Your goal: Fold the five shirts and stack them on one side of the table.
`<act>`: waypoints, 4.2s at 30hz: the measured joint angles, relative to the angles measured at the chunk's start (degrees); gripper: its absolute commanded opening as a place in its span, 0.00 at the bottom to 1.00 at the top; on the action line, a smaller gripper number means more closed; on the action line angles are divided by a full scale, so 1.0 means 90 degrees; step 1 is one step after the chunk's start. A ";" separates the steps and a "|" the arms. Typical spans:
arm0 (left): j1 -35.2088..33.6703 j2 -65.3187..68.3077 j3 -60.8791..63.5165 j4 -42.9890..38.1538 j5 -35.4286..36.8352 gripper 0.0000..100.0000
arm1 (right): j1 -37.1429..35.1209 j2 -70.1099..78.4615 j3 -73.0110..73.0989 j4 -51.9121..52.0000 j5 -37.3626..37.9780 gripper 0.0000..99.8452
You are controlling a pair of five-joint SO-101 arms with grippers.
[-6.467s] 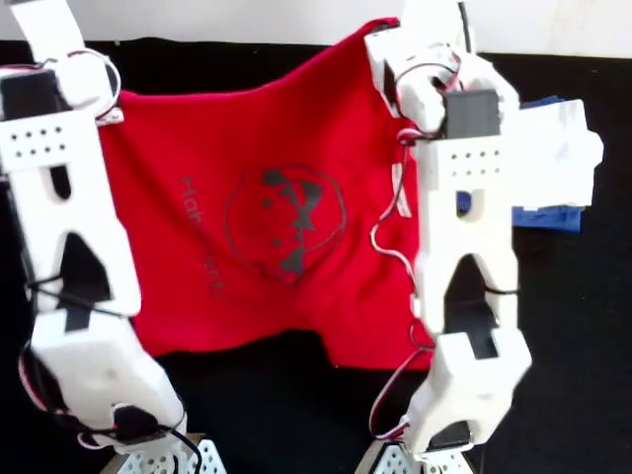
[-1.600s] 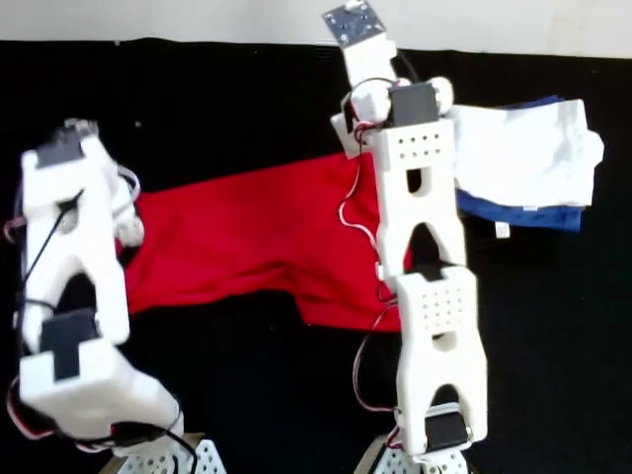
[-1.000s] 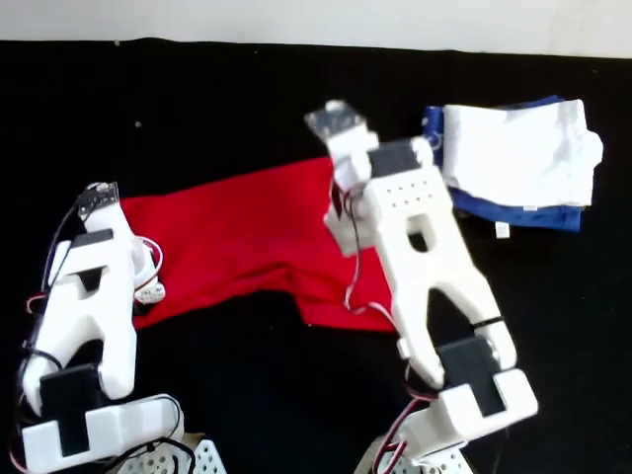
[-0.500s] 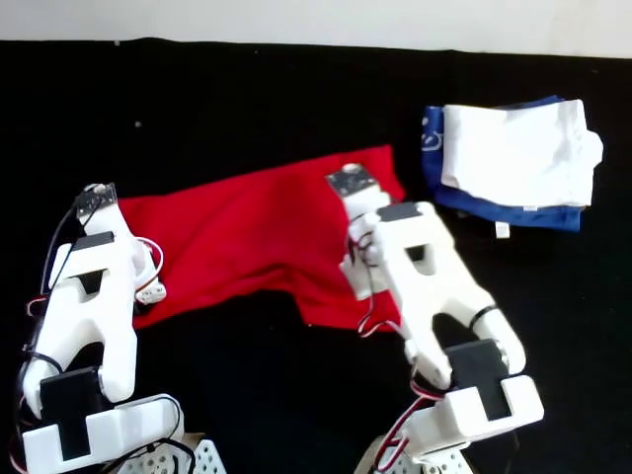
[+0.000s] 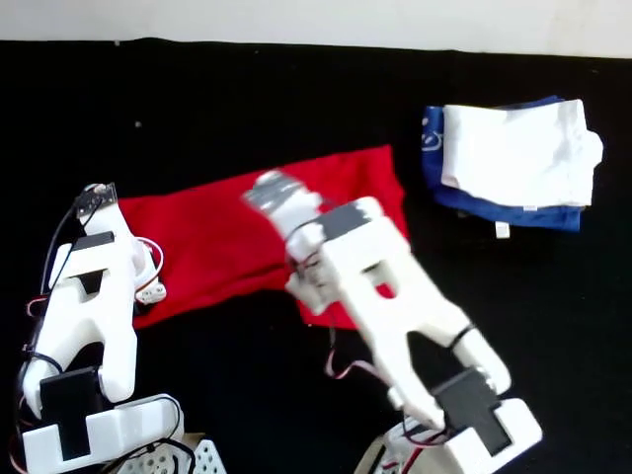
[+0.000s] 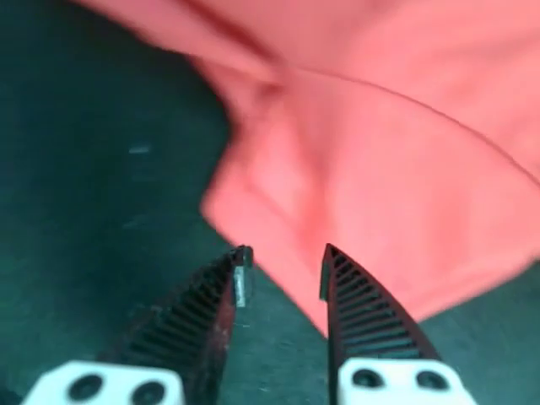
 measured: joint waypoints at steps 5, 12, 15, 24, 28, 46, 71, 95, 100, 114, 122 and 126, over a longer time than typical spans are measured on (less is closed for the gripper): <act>0.0000 0.0000 0.0000 0.0000 0.0000 0.01 | -0.0254 0.0781 -0.0049 -0.0293 0.0000 0.14; 0.0000 0.0000 0.0000 0.0000 0.0000 0.01 | -0.0225 0.1553 -0.0449 -0.0733 0.0000 0.14; 0.0000 0.0000 0.0000 0.0000 0.0000 0.01 | -0.0107 0.1817 -0.0791 -0.0762 0.0000 0.14; 0.0000 0.0000 0.0000 0.0000 0.0000 0.01 | 0.0010 0.2569 -0.1455 -0.0781 0.0000 0.13; 0.0000 0.0000 0.0000 0.0000 0.0000 0.01 | 0.0029 0.2569 -0.1455 -0.0772 0.0000 0.01; 0.0000 0.0000 0.0000 0.0000 0.0000 0.01 | 0.0234 0.2579 -0.3302 0.1817 0.0049 0.01; 0.0000 0.0000 0.0000 0.0000 0.0000 0.01 | 0.0234 0.1192 -0.0869 0.0889 0.0723 0.21; 0.0000 0.0000 0.0000 0.0000 0.0000 0.01 | 0.2295 0.1377 0.0107 -0.0615 0.0576 0.14; 0.0000 0.0000 0.0000 0.0000 0.0000 0.01 | 0.2413 0.1436 0.0107 -0.0840 0.0557 0.02; 0.0000 0.0000 0.0000 0.0000 0.0000 0.01 | 0.3253 0.1436 -0.1534 0.1153 0.1133 0.01; 0.0000 0.0000 0.0000 0.0000 0.0000 0.01 | 0.3429 0.1436 -0.1592 0.1768 0.1827 0.01; 0.0000 0.0000 0.0000 0.0000 0.0000 0.01 | 0.3516 0.1495 -0.1592 0.1680 0.1846 0.05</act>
